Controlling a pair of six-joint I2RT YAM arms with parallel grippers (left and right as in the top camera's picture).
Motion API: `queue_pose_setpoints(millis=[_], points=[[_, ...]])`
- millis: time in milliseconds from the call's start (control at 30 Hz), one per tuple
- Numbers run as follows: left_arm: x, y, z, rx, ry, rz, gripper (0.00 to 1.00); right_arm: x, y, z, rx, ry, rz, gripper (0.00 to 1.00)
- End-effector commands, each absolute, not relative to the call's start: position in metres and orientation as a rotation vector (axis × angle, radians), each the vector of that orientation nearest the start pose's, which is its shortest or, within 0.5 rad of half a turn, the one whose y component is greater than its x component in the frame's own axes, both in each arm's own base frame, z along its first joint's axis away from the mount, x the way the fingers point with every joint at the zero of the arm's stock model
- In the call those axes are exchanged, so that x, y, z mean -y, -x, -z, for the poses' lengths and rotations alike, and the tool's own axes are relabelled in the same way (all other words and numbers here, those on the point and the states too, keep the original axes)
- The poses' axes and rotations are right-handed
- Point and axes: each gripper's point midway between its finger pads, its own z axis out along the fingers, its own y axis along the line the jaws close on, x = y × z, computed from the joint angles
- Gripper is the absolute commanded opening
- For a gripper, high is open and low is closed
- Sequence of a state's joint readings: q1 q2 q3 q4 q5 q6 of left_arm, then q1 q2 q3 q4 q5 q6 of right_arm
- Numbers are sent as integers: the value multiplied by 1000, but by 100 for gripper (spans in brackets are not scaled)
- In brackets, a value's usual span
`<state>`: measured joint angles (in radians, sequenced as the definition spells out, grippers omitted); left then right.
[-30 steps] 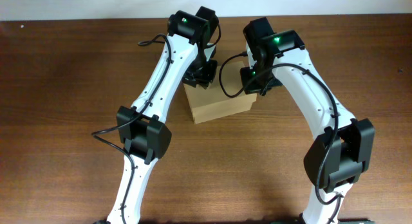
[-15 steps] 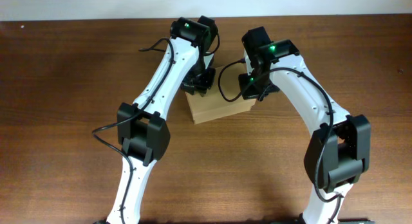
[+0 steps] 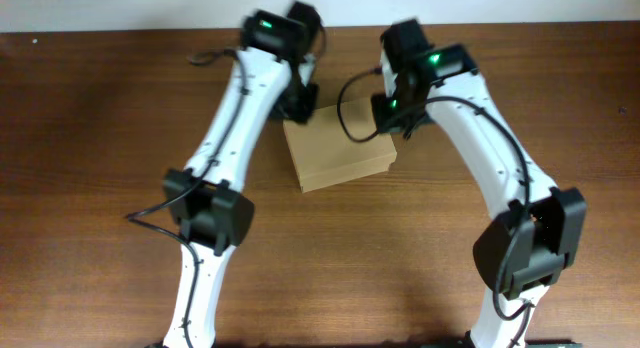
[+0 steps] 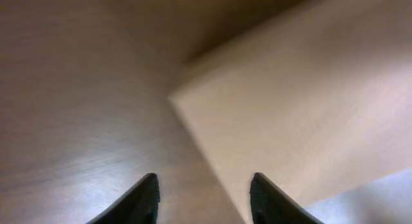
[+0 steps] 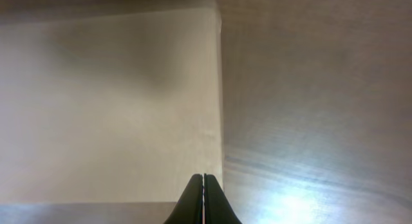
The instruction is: Pack container
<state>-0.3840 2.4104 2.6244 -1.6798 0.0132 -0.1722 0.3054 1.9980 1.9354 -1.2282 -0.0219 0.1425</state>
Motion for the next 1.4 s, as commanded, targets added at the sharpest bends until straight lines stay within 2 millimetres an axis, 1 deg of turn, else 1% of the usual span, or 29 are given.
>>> queue_pose_setpoints(millis=[0,33,100,133,200,233,267,300,333,367,400,433,500,533,567,633,667,700,833,933,967,1000,1033,1133,1267,1367], points=[[131,-457,-244,-2780,-167,90,59,-113,-440,-250,-2660,164,-78,4],[120,-461,-257,-2740,-129,96,66,-106,-441,-267,-2631,151,-66,4],[92,-465,-282,-2668,-47,93,78,-89,-442,-291,-2589,107,-37,4],[80,-466,-290,-2645,-12,87,81,-82,-442,-299,-2575,98,-33,4],[49,-467,-306,-2599,73,72,83,-65,-442,-310,-2558,52,-22,4],[37,-467,-309,-2588,105,63,82,-59,-441,-311,-2560,35,-16,4],[23,-467,-312,-2579,145,52,82,-48,-440,-310,-2571,6,-6,4],[12,-467,-313,-2576,173,45,82,-40,-438,-308,-2587,-17,4,4],[1,-467,-313,-2573,204,36,83,-31,-436,-301,-2616,-31,19,4],[-12,-467,-313,-2570,240,25,82,-20,-433,-290,-2658,-38,39,4],[-19,-467,-313,-2568,260,19,82,-14,-431,-282,-2684,-48,48,4],[-29,-467,-313,-2565,285,11,83,-7,-429,-269,-2722,-72,56,4],[-39,-467,-313,-2559,314,3,83,0,-427,-250,-2768,-93,65,4],[-45,-467,-314,-2552,330,-1,83,3,-425,-232,-2806,-105,62,4],[-48,-467,-314,-2548,338,-4,83,3,-425,-219,-2830,-106,59,4],[-53,-467,-314,-2545,351,-8,83,-1,-422,-193,-2876,-102,28,4],[-55,-467,-314,-2544,357,-10,83,-6,-420,-181,-2897,-93,-13,4],[-58,-466,-314,-2544,364,-11,83,-16,-417,-161,-2926,-76,-83,4],[-60,-467,-315,-2537,368,-13,84,-42,-405,-113,-2987,-32,-215,4],[-60,-468,-316,-2533,367,-12,84,-61,-393,-85,-3018,4,-292,4],[-60,-468,-316,-2533,367,-12,84,-67,-390,-78,-3022,17,-322,4],[-60,-468,-316,-2533,367,-12,84,-75,-387,-73,-3023,37,-362,4],[-60,-468,-316,-2532,367,-12,84,-86,-385,-68,-3012,93,-423,4],[-60,-469,-316,-2532,367,-12,84,-113,-385,-65,-2952,246,-557,4],[-60,-468,-315,-2535,367,-11,84,-135,-387,-67,-2906,321,-607,4],[-60,-467,-315,-2539,368,-12,84,-154,-380,-69,-2904,370,-652,4]])
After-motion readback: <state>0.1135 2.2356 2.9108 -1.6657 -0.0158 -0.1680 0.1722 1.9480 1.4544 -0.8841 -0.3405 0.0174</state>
